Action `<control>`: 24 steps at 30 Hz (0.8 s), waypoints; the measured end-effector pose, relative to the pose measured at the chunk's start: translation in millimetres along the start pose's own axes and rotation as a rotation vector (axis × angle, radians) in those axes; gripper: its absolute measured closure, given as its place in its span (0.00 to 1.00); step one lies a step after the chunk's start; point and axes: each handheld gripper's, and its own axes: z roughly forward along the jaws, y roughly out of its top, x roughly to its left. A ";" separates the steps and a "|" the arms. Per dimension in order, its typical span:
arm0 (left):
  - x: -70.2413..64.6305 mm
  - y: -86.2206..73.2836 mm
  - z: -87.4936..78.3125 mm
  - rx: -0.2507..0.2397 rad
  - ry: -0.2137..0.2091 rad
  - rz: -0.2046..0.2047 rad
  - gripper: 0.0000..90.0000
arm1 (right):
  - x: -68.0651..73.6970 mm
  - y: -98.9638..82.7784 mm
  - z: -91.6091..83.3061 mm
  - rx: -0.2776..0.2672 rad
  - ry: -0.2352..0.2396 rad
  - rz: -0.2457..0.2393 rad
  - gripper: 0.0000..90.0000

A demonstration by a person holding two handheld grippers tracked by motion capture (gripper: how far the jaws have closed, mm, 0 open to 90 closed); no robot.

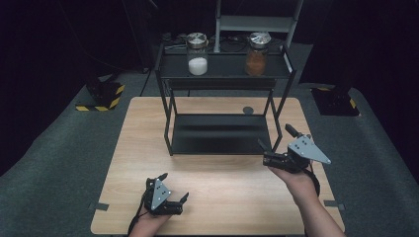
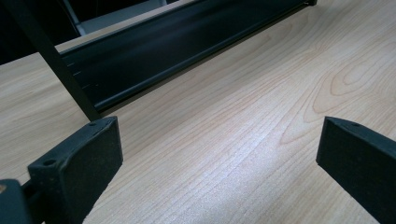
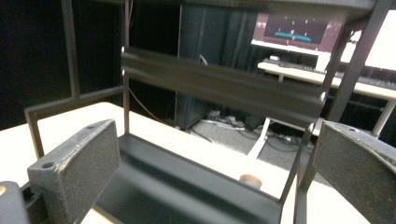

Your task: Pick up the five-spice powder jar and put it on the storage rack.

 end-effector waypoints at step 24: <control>-1.8 1.3 0.6 0.007 0.004 0.013 0.01 | 4.1 -78.6 -22.9 0.183 -0.015 0.037 0.00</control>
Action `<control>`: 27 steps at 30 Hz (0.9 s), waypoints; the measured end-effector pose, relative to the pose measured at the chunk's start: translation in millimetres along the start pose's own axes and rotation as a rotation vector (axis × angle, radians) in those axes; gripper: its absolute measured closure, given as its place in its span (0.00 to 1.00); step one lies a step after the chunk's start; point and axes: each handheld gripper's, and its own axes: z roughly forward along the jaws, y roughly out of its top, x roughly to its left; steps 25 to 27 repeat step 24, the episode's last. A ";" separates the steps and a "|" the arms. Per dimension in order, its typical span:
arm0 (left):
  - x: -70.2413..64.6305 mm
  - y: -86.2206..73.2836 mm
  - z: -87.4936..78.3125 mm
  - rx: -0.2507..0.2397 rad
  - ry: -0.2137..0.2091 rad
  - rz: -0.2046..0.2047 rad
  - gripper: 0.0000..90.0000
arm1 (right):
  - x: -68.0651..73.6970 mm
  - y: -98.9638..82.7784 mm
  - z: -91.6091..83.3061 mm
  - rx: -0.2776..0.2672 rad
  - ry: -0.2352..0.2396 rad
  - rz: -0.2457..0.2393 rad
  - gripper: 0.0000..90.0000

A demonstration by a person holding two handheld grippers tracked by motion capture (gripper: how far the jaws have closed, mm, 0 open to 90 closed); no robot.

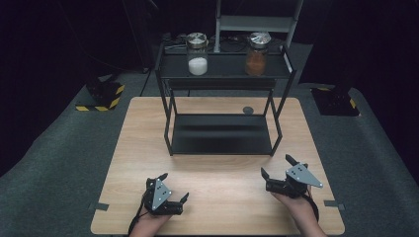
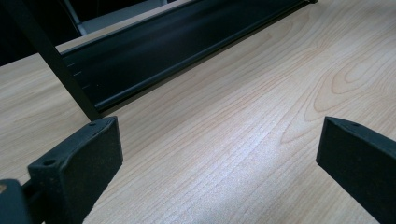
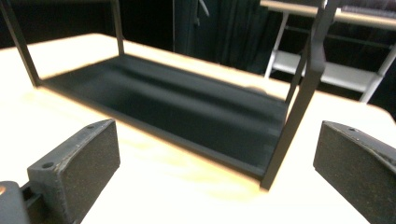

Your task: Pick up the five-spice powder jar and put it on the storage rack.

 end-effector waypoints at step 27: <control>-2.4 5.0 0.9 0.032 -0.005 0.034 0.03 | 7.0 -27.3 -9.3 0.137 -0.020 -0.077 0.00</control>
